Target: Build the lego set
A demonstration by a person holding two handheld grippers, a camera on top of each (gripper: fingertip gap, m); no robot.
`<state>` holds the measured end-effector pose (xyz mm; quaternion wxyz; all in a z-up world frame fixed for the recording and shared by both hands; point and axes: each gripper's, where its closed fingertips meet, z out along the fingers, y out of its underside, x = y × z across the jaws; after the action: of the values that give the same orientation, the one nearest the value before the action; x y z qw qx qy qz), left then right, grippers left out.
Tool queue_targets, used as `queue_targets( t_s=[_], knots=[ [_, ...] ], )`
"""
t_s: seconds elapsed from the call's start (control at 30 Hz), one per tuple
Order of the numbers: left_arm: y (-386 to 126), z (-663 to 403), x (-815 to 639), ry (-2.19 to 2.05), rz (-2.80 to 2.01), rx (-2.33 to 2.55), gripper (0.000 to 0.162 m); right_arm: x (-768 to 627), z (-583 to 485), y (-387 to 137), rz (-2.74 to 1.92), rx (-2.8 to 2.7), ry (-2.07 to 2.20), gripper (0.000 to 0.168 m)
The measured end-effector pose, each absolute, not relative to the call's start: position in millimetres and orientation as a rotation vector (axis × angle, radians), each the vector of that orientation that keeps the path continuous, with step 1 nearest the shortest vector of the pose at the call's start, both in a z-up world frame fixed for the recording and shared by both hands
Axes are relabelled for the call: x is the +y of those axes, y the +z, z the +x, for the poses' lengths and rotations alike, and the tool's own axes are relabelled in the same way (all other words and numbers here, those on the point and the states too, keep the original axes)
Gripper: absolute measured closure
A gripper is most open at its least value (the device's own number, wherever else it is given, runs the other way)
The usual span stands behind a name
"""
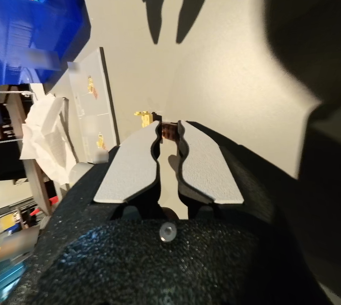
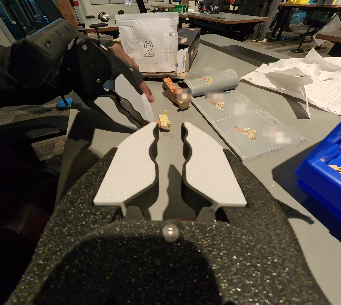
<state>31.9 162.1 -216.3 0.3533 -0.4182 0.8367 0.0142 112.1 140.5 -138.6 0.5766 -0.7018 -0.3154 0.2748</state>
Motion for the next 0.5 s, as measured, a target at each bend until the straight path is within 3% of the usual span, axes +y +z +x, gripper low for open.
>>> queue_targets(
  t_s=[0.3,0.5],
  knots=[
    [-201,33,141,-0.274,-1.180,2.091,0.131,140,111,-139,-1.645,-0.744,0.653,0.145],
    [-129,53,152,-0.725,-1.153,1.585,0.133,143,115,-137,-1.643,-0.711,0.667,0.143]
  ],
)
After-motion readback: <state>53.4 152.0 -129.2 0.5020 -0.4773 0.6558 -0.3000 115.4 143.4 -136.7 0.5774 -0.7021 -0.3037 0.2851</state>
